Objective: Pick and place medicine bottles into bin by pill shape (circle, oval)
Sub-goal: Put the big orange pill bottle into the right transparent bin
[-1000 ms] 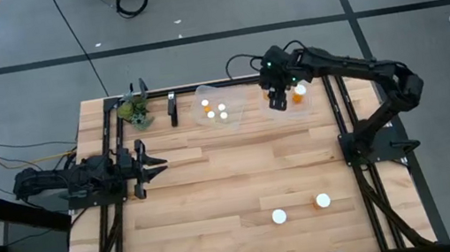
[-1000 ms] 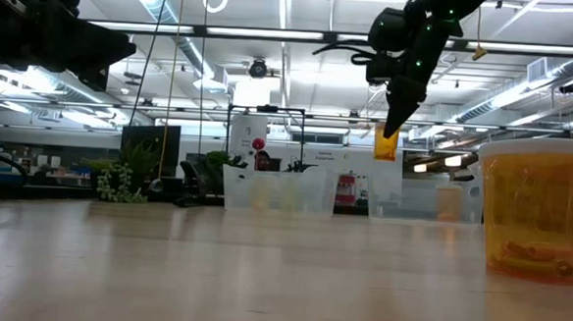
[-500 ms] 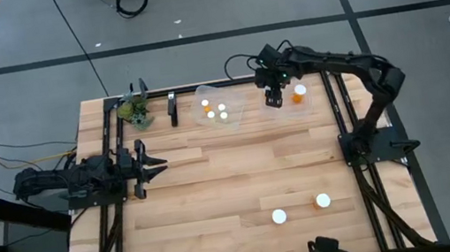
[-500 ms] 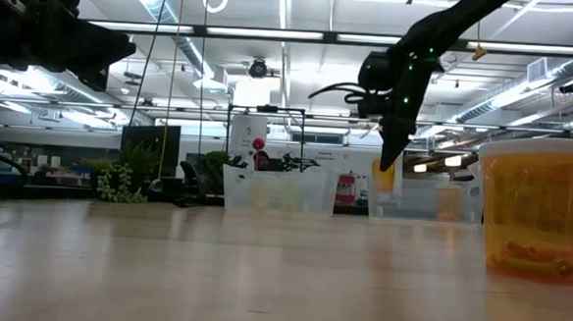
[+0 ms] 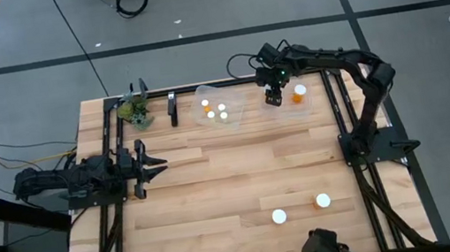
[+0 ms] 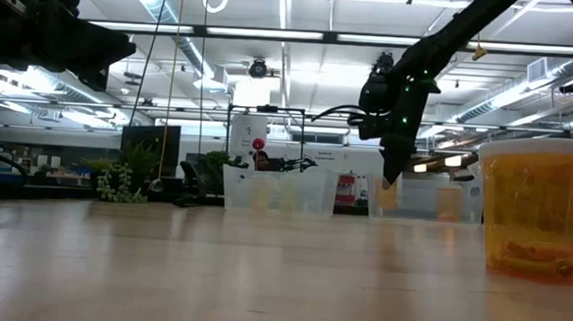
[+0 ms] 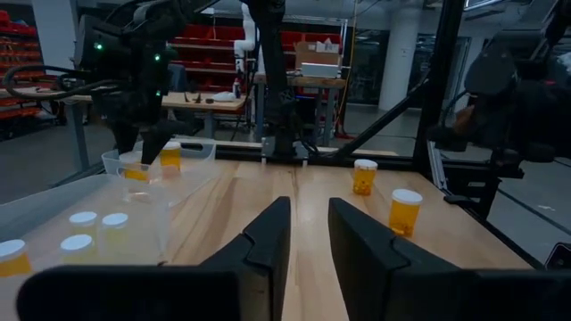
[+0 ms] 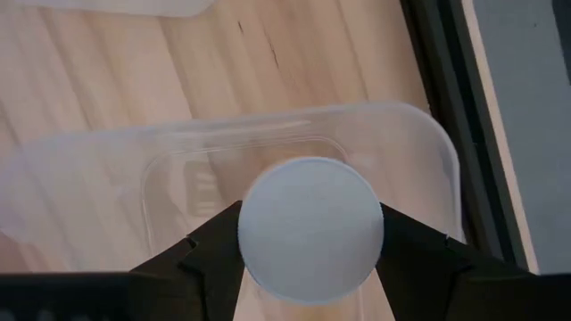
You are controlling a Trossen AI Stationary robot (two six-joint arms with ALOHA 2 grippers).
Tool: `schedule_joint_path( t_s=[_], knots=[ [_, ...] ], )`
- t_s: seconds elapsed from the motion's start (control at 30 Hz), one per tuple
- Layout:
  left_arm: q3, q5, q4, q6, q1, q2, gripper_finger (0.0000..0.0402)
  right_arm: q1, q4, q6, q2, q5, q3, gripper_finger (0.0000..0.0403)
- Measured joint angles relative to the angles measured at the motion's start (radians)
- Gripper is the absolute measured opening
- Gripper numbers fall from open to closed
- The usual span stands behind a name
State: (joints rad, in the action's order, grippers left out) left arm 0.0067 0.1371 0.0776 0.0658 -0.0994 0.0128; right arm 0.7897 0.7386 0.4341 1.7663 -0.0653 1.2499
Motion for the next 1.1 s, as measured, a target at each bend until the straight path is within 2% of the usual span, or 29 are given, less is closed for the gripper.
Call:
schedule_joint_path(
  t_s=[0.43,0.83,1.1],
  knots=[
    [0.000,0.000,0.000,0.000,0.000,0.000,0.0093,0.008,0.004,0.007,0.002,-0.004,0.000,0.0259],
    [0.000,0.000,0.000,0.000,0.000,0.000,0.0087,0.008,0.045,-0.004,-0.008,0.019,0.000,0.0262],
    [0.000,0.000,0.000,0.000,0.000,0.000,0.0093,-0.001,0.118,-0.039,-0.080,0.037,0.000,0.0262]
  ],
)
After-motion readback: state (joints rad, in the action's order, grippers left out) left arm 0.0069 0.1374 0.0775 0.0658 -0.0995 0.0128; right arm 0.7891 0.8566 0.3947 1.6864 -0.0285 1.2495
